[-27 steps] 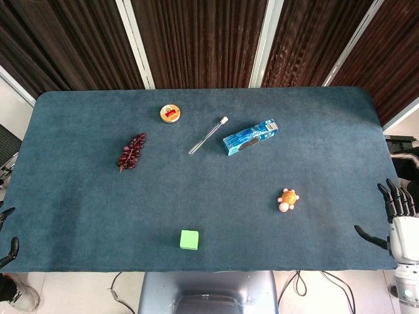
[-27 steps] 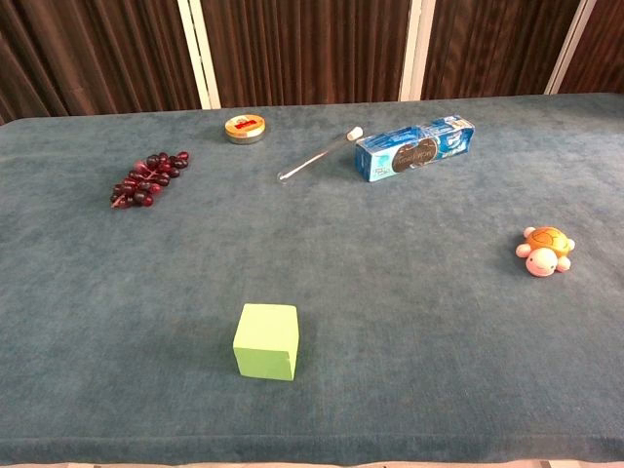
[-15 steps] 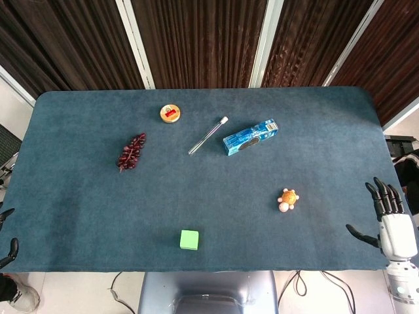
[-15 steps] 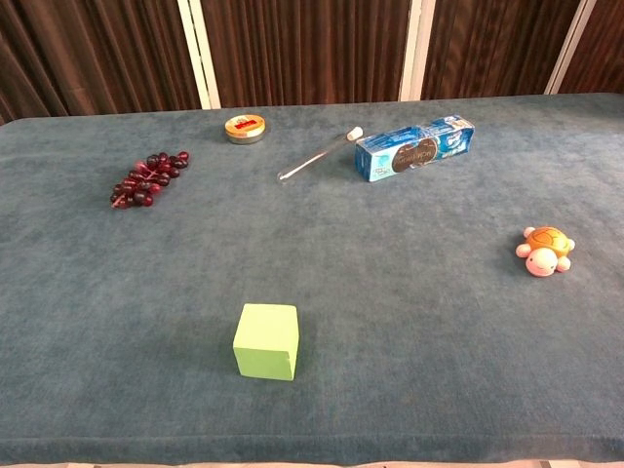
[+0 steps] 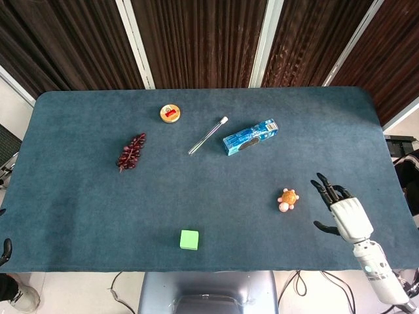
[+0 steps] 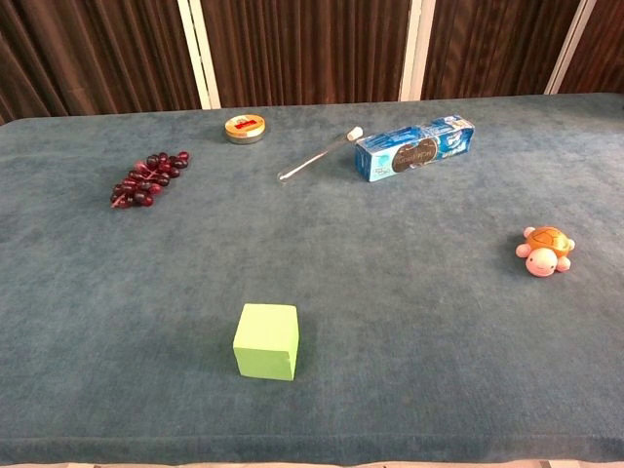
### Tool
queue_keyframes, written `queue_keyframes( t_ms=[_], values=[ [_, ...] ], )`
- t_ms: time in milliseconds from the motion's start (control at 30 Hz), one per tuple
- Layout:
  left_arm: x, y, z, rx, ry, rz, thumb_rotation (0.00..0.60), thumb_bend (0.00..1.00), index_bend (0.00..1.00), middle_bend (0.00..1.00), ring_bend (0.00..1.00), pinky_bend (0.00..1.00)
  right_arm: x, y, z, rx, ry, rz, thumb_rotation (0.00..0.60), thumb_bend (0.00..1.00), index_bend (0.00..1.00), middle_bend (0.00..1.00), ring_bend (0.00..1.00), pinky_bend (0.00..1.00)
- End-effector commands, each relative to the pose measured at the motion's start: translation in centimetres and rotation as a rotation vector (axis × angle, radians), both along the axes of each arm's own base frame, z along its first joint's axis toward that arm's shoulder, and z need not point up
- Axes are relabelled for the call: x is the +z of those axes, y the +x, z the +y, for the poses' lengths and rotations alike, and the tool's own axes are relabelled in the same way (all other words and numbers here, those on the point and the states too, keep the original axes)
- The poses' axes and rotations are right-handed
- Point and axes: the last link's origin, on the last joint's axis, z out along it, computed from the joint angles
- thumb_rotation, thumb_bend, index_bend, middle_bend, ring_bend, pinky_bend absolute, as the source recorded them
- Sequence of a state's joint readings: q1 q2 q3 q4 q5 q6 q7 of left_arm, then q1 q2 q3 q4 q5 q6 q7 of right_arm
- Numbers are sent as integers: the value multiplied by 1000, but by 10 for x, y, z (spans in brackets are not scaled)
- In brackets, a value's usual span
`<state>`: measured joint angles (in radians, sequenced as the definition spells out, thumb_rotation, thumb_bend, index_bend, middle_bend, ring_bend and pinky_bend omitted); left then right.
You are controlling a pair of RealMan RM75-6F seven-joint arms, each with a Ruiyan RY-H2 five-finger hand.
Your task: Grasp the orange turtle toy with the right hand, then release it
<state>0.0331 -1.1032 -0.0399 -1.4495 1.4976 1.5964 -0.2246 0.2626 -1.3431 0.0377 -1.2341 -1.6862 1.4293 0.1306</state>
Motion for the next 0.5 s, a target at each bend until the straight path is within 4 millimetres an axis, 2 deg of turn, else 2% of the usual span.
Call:
queue_keyframes(
  t_ms=[33,233,500],
  values=[
    [1,0,-1,-2,2,0,600,525,139,0,37,315,-8,9,-14,24,25,19,600,95,219,163,828,596],
    [1,-1,-2,0,-1,-3,600,525,139,0,37,315,-17,13,-36,20,43,63,600,107,367,284,913,722],
    [2,-2,-3,1,2,-10,600,523,139,0,37,316,-34,12,-59,-29,88,64,600,164,454,323,954,793]
  ],
)
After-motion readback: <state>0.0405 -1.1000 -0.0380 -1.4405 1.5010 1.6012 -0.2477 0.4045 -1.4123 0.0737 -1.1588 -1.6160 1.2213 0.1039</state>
